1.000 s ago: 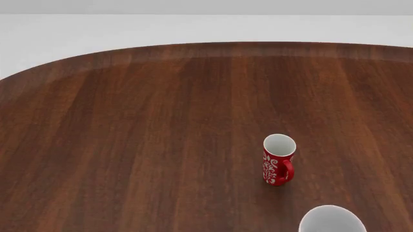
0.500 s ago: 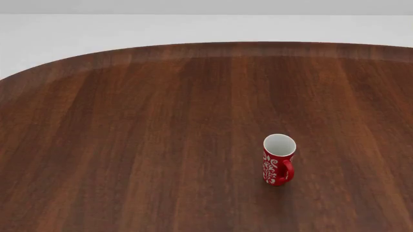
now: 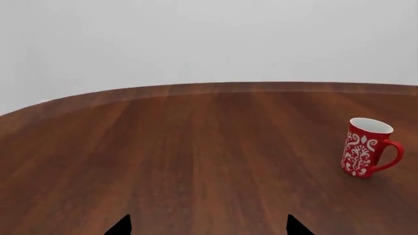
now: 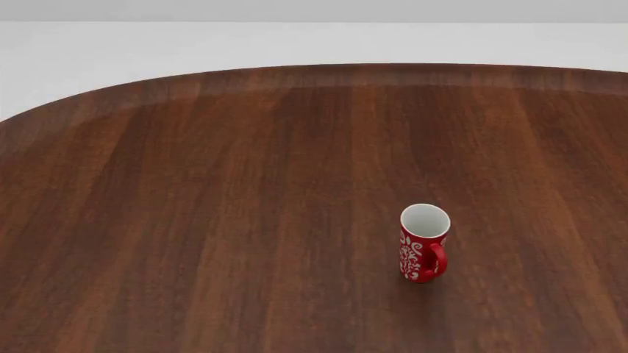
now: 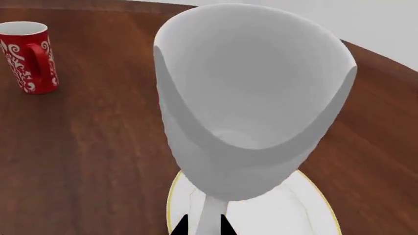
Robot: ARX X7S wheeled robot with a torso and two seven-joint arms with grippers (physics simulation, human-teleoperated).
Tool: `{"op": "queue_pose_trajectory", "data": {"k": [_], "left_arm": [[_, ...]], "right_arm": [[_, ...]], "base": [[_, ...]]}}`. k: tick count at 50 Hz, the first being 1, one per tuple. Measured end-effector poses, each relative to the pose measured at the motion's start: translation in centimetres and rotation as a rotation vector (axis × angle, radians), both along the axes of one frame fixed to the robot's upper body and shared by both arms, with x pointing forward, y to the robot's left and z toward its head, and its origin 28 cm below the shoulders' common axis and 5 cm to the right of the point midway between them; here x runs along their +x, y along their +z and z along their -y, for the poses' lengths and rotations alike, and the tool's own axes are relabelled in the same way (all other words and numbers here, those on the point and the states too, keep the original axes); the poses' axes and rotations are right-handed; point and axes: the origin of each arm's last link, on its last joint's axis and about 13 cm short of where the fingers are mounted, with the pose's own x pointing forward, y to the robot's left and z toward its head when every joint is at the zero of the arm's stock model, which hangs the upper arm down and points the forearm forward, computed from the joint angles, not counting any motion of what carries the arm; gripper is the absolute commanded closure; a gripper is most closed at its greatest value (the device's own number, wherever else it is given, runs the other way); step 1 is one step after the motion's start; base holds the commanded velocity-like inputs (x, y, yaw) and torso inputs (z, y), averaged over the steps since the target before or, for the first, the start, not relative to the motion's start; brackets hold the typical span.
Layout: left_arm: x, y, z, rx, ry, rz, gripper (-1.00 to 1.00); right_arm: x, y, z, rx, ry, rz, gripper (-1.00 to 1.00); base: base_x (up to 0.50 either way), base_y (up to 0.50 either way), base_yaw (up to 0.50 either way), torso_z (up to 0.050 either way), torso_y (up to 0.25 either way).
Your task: Put the white mug on the plate.
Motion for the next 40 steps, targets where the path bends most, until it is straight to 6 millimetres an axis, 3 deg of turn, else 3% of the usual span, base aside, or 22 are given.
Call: {"op": "queue_pose_trajectory", "data": {"k": [40], "left_arm": [[-0.2, -0.1, 0.5, 0.002, -0.018, -0.005, -1.0]], "right_arm": [[-1.7, -2.0, 1.6, 0.128, -0.106, -0.06, 1.0]], "base": [[0.0, 0.0, 0.0, 0.0, 0.0]]}}
